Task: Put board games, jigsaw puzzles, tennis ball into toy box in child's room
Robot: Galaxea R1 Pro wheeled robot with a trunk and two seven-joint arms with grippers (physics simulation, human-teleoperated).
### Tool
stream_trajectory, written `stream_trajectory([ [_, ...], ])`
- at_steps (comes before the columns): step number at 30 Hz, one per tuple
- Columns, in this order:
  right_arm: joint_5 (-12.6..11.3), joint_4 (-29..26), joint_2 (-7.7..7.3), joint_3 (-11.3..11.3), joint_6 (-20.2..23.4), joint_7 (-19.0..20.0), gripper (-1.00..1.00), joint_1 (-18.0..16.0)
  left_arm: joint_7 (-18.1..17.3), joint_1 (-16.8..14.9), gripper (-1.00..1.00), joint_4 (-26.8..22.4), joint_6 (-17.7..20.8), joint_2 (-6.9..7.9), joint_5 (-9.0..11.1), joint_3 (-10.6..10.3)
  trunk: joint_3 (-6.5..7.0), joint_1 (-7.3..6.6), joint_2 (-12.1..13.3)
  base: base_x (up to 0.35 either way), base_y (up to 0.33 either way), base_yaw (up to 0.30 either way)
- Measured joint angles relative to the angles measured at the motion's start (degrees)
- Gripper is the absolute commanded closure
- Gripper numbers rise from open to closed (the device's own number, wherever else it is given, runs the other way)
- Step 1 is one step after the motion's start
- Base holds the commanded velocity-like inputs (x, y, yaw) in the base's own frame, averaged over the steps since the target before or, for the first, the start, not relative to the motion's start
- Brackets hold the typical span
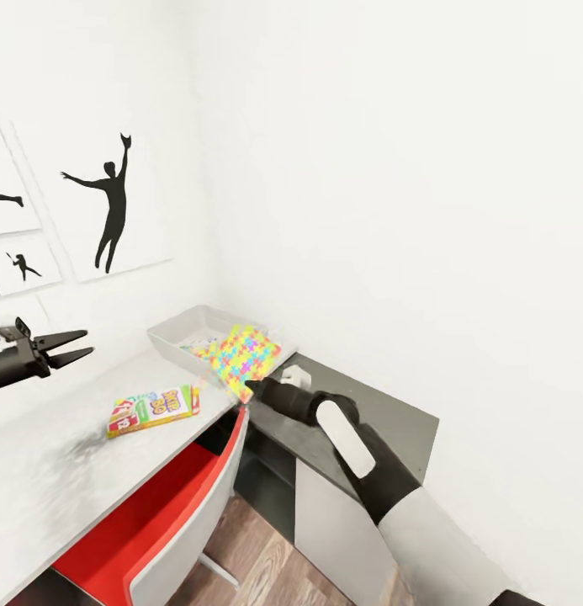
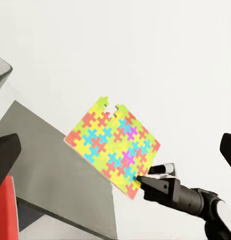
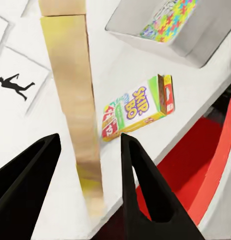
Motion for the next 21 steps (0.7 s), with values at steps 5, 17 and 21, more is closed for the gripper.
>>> stream_trajectory([
  [5, -5.18, 4.56, 0.0, -3.78, 4.83, -4.03, 1.0, -10.85, 0.0, -0.14, -1.0, -0.13, 0.87, 0.2, -0.07, 2.72, 0.01, 0.01, 0.02, 0.006, -0.001, 0.0],
  [17, -8.99, 12.69, 0.0, -6.67, 6.84, -5.31, 1.0, -21.06, -0.01, -0.64, -1.0, -0.25, 1.34, 2.24, 0.05, 4.42, 0.02, 0.0, 0.0, 0.002, 0.0, 0.006],
  [21, -9.14, 12.7, 0.0, -6.98, 6.82, -5.27, 1.0, -21.18, 0.0, -0.64, -1.0, -0.16, 1.39, 2.27, -0.01, 4.6, 0.2, -0.02, -0.01, 0.135, 0.0, 0.153],
])
